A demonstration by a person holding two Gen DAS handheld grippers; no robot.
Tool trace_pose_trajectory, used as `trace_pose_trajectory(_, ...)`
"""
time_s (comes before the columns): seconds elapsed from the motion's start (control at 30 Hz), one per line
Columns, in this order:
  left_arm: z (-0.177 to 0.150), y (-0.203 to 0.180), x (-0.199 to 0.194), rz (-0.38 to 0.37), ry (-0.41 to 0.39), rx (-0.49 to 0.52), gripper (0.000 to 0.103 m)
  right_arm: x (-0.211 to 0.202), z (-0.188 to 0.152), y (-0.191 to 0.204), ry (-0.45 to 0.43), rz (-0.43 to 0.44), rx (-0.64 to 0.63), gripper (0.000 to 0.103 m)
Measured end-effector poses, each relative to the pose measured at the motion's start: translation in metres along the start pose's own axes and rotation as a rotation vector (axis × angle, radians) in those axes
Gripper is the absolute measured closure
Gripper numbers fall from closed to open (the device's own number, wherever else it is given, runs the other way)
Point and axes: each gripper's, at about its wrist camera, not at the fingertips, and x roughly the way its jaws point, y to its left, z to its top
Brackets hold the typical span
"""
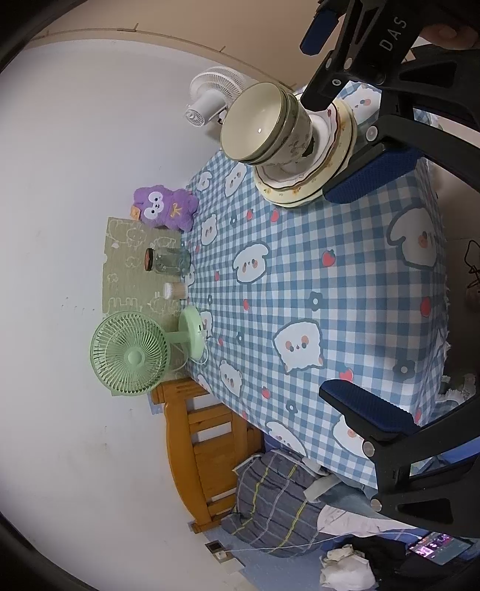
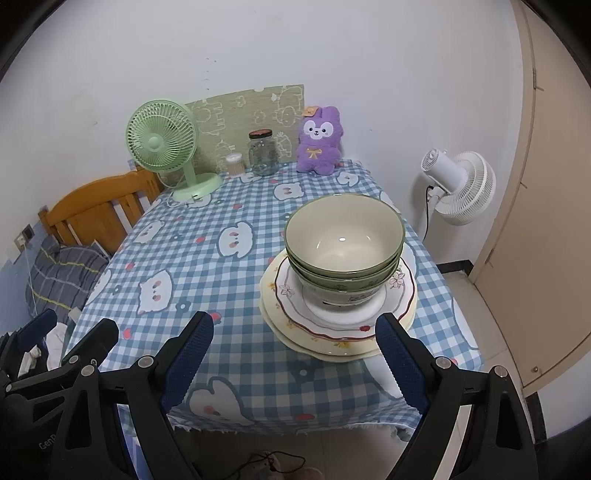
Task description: Organize plates and bowls
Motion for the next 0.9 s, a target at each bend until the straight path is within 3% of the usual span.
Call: trace_pose_trajectory(0.9, 0.0078, 0.0051, -0.0008, 0.008, -0.016, 0.006, 0.005, 0.0021, 0.0055, 0.0035, -0.016, 0.005, 0.007, 0.012)
